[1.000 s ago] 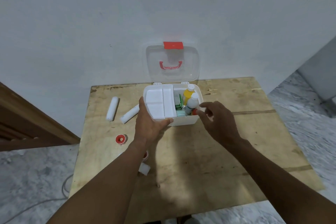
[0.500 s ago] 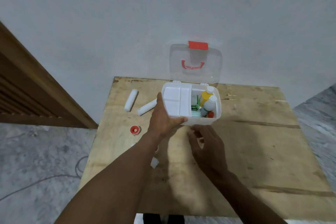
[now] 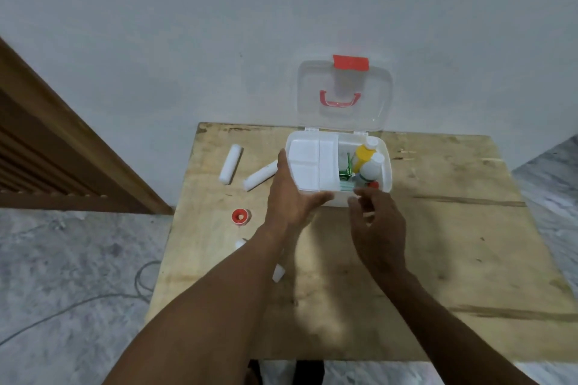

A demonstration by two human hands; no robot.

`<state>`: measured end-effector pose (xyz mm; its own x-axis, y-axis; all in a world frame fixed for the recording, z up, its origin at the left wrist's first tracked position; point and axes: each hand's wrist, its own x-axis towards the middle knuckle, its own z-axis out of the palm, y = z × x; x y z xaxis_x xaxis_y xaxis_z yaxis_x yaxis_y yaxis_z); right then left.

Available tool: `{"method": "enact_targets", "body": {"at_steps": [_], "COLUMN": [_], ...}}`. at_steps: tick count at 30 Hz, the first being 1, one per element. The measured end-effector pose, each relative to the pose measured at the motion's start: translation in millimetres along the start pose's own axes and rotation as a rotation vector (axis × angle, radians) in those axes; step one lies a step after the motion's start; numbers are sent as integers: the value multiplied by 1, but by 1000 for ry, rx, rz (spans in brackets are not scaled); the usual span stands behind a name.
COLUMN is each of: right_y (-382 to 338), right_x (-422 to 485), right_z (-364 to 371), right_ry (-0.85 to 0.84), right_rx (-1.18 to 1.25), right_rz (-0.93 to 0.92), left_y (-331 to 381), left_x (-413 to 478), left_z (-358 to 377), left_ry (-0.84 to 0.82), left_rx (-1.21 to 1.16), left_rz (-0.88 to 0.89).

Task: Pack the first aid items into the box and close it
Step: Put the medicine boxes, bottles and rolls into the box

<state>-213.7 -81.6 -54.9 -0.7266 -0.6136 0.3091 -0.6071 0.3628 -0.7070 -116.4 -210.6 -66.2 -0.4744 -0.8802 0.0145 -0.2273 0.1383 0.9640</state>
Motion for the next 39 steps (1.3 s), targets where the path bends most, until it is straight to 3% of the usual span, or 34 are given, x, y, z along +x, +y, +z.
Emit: {"method": "enact_targets", "body": {"at_steps": [3,7,12,19,23,31,39], "right_y": [5,28,61,88,78,77,77], "right_x": [25,50,74,110,105,94,91], "right_z": [1,-5,-19,-3,-2,-7,-7], "right_ry": [56,-11,-370,-613,-619,-583,-578], "right_rx": [-115,-293,-173,-25,104,115,171], "right_rz": [-84,-145,45,40,41,94,81], "left_y": [2,4,-1,-2,-1,0,7], "left_x": [1,4,6,5,5,8,2], "left_z": [-1,-1,-1,0,-1,1,-12], "left_ry": [-9,-32,-35,-43,-45,-70,-239], "left_rx": [-46,14,36,36,56,101,173], "left_rz": [-30,-30,-32,-46,-12,11,-187]}}
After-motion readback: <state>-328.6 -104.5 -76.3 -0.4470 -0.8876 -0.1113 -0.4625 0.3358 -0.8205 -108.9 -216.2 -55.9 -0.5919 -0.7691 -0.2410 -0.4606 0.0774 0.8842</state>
